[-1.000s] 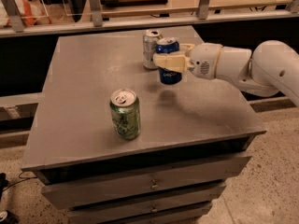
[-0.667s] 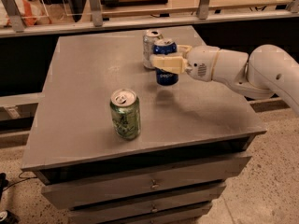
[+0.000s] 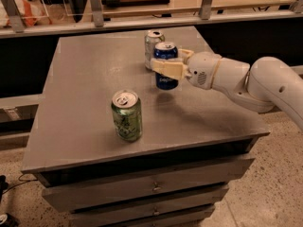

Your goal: Place pepsi can upright

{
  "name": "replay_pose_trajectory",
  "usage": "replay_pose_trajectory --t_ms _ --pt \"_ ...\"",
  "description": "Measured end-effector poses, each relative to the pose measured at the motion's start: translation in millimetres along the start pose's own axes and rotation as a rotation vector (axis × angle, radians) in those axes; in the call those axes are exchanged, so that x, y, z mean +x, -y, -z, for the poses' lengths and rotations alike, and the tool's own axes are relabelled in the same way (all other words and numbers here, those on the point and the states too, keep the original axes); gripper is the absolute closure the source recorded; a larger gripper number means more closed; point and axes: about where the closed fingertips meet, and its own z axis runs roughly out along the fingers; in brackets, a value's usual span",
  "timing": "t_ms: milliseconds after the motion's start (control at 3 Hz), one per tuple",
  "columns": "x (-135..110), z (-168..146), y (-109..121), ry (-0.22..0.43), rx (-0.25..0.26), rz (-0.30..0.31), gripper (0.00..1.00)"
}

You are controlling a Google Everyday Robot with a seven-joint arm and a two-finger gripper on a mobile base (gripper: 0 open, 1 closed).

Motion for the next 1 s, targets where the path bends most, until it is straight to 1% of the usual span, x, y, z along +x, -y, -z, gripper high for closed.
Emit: replay_pose_trajectory --t_ms 1000 --pt "12.6 -6.2 -9.5 0.045 0.042 -0.005 1.00"
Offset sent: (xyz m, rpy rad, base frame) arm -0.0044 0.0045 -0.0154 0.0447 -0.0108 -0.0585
